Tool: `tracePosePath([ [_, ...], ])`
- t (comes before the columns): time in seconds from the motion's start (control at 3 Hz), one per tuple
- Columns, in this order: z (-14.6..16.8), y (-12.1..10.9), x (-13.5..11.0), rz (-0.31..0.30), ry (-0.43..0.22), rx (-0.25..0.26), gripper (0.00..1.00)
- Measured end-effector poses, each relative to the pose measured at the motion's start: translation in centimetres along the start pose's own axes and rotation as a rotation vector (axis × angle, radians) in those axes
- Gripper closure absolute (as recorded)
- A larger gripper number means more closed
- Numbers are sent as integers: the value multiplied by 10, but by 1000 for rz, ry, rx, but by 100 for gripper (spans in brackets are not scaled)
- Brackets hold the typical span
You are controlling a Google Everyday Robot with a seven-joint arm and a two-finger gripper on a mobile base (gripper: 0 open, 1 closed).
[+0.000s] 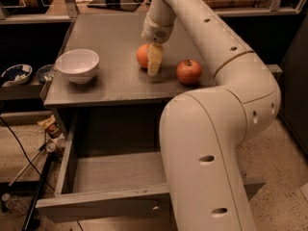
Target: Place orange into top drawer
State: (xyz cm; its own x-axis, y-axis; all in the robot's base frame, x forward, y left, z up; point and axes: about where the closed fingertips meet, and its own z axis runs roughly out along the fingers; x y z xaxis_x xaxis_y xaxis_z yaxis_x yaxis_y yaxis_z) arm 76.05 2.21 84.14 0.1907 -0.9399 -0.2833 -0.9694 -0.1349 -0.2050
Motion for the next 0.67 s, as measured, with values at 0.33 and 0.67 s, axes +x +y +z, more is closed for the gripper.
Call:
tracePosePath([
  [0.33, 3, 1, -1, -3, -6, -6, 3],
  [0.67, 3, 1, -1, -3, -6, -6, 26],
])
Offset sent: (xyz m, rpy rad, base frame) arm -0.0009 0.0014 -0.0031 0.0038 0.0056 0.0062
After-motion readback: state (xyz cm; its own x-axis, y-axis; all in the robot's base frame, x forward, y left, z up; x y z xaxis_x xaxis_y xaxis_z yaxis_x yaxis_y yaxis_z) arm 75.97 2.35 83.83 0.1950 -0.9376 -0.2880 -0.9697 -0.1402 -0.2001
